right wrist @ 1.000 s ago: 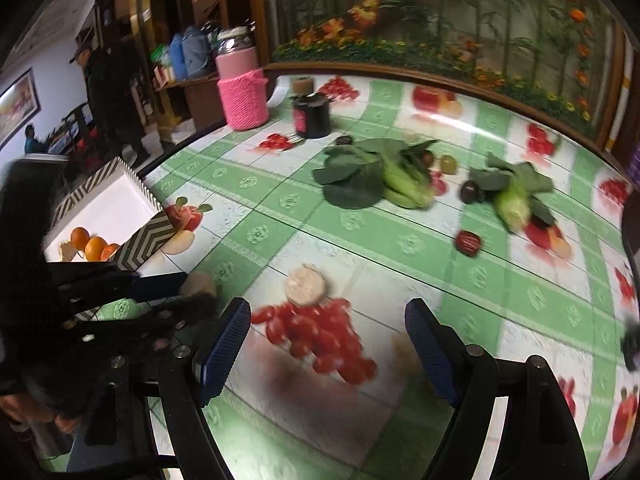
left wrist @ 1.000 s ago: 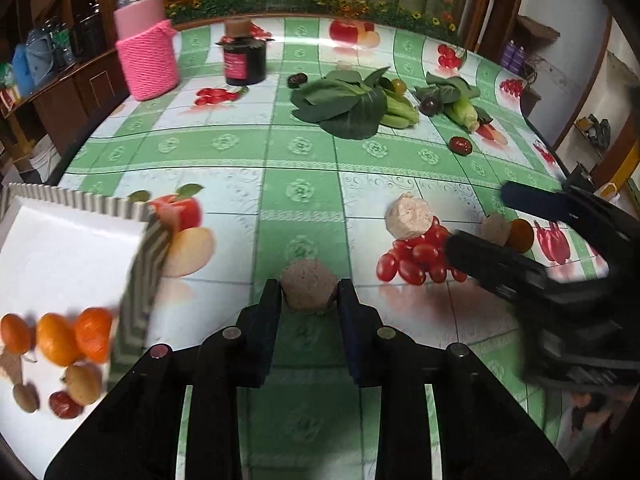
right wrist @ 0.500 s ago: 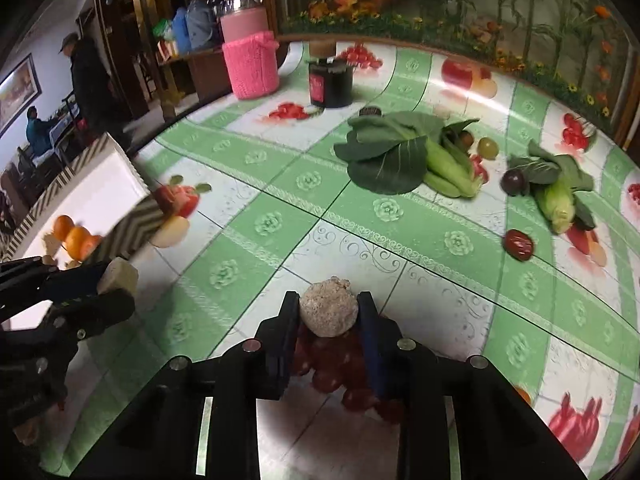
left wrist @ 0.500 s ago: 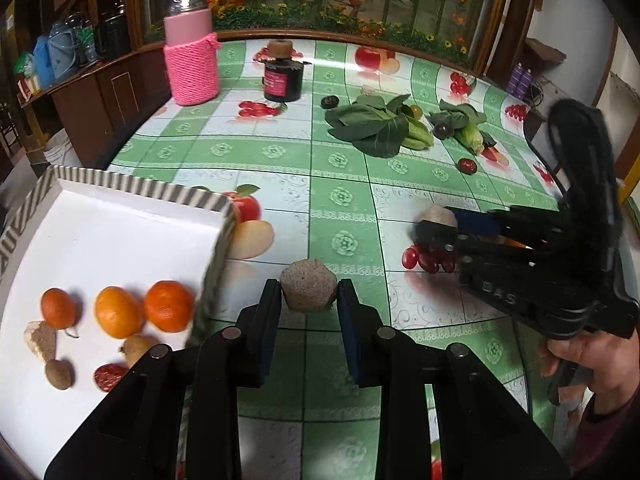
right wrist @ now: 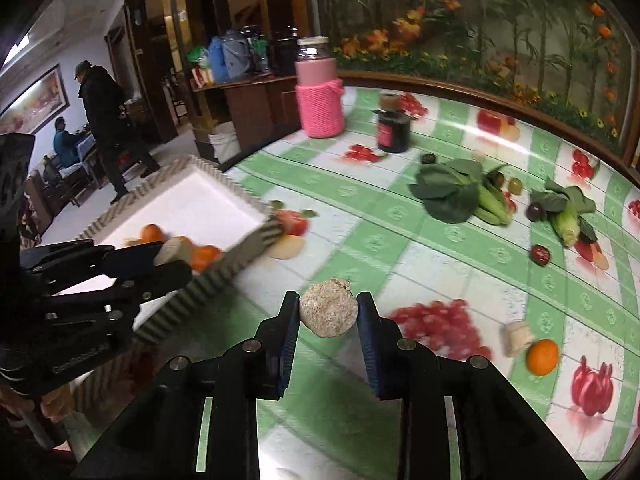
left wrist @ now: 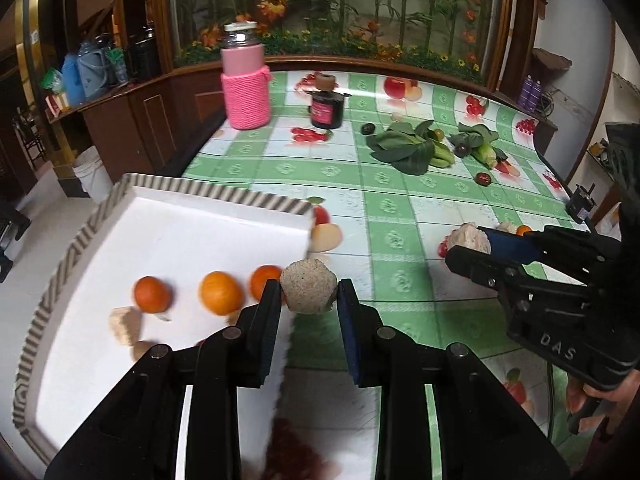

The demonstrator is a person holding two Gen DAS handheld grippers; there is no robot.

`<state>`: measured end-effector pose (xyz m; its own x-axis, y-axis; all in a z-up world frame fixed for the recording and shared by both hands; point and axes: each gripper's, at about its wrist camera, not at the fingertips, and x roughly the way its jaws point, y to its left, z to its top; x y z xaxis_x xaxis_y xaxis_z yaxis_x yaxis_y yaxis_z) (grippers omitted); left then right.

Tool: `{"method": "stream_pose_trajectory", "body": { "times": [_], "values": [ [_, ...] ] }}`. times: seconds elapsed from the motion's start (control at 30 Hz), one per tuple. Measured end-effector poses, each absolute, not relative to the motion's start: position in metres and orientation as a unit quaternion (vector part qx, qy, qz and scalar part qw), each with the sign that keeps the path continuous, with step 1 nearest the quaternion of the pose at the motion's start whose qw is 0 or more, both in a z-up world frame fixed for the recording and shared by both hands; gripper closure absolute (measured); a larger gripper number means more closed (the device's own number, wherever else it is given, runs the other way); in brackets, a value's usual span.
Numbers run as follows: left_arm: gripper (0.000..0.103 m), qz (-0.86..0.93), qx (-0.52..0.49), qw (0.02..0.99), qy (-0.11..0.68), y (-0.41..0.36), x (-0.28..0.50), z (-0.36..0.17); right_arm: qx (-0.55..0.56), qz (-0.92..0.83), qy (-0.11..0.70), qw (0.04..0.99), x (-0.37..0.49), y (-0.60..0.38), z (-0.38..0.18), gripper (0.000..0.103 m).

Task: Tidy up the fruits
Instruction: 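Carry both rice cakes into the white tray and open both tools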

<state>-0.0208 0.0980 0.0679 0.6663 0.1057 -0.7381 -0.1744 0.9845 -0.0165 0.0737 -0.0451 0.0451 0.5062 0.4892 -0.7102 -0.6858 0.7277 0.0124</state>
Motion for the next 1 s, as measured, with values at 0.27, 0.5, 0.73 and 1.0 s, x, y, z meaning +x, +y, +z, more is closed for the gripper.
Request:
{"method": "stream_pose_trajectory", "body": {
  "times": [0.27,0.5,0.73,1.0],
  "values": [
    [0.077,0.104,-0.043,0.911,0.396,0.129,-0.042,0.069,-0.146,0.373,0.353,0.845,0.047,-0.007,0.046,0.074],
    [0.077,0.124,-0.048,0.908,0.397,0.153,-0.051,0.067,-0.158,0.394,0.352,0.834,0.031,0.022,0.043,0.074],
    [0.077,0.137,-0.053,0.906,0.398,0.170,-0.053,0.063,-0.165,0.401,0.355,0.828,0.029,0.037,0.040,0.074],
    [0.077,0.146,-0.067,0.900,0.405,0.195,-0.055,0.058,-0.179,0.413,0.359,0.818,0.029,0.055,0.036,0.074]
  ]
}}
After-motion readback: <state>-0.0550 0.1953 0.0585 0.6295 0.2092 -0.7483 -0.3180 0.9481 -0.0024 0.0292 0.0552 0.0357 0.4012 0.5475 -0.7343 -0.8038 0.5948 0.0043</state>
